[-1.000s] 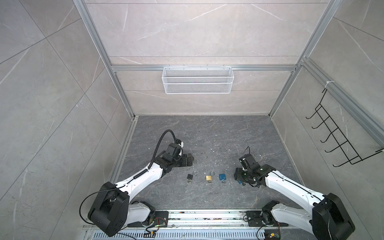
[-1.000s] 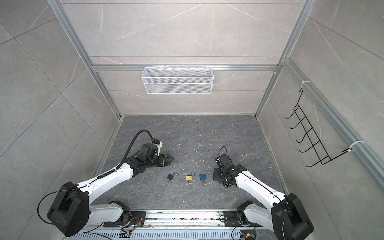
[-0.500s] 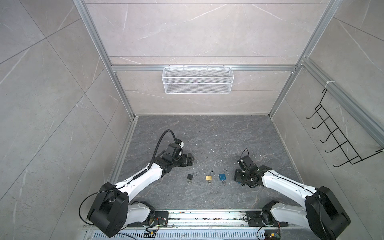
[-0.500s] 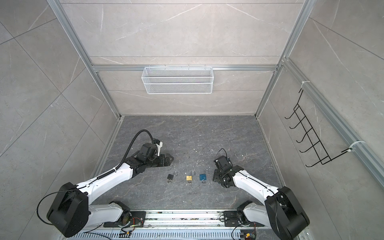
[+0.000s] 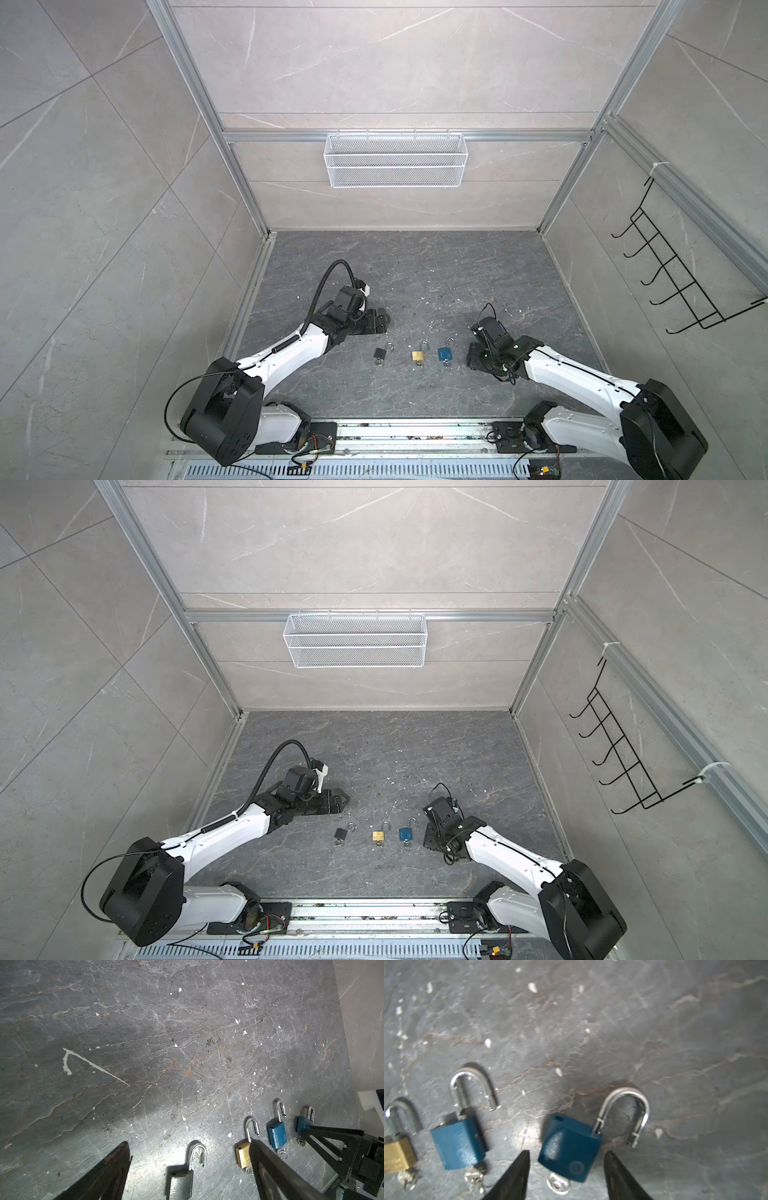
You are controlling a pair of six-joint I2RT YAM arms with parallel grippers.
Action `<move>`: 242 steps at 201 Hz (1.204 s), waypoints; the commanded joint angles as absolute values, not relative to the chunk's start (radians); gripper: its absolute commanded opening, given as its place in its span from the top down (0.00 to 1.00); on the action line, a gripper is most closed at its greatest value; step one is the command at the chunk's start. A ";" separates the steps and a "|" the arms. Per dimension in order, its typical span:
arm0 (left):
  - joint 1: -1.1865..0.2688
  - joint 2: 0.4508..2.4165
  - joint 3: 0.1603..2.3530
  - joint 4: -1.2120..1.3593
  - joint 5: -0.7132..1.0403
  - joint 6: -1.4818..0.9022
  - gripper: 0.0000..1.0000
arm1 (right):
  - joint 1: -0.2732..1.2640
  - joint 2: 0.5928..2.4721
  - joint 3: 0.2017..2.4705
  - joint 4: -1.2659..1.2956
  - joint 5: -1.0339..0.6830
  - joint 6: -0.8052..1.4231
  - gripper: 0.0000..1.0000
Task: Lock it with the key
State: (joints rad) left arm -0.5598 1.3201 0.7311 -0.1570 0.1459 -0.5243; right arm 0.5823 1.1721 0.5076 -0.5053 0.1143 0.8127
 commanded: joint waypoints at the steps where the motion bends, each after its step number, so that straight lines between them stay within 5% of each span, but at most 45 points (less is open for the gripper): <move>1: -0.565 1.324 0.755 -0.133 0.171 -0.512 0.08 | 0.593 1.205 0.527 -0.566 0.188 0.874 0.43; 84: -0.567 1.351 0.763 -0.122 0.179 -0.507 0.08 | 0.631 1.292 0.561 -0.543 0.230 0.916 0.44; 130: -0.568 1.358 0.761 -0.114 0.183 -0.508 0.09 | 0.659 1.305 0.581 -0.597 0.261 0.915 0.56; 164: -0.568 1.359 0.759 -0.105 0.185 -0.509 0.09 | 0.675 1.307 0.591 -0.617 0.275 0.906 0.75; 242: -0.571 1.370 0.775 -0.043 0.235 -0.545 0.10 | 0.681 1.223 0.715 -0.520 0.172 0.617 0.85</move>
State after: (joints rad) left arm -0.5632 1.3605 0.7319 -0.1051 0.1825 -0.5247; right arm 0.6743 1.2854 0.6487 -0.5903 0.2405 0.7834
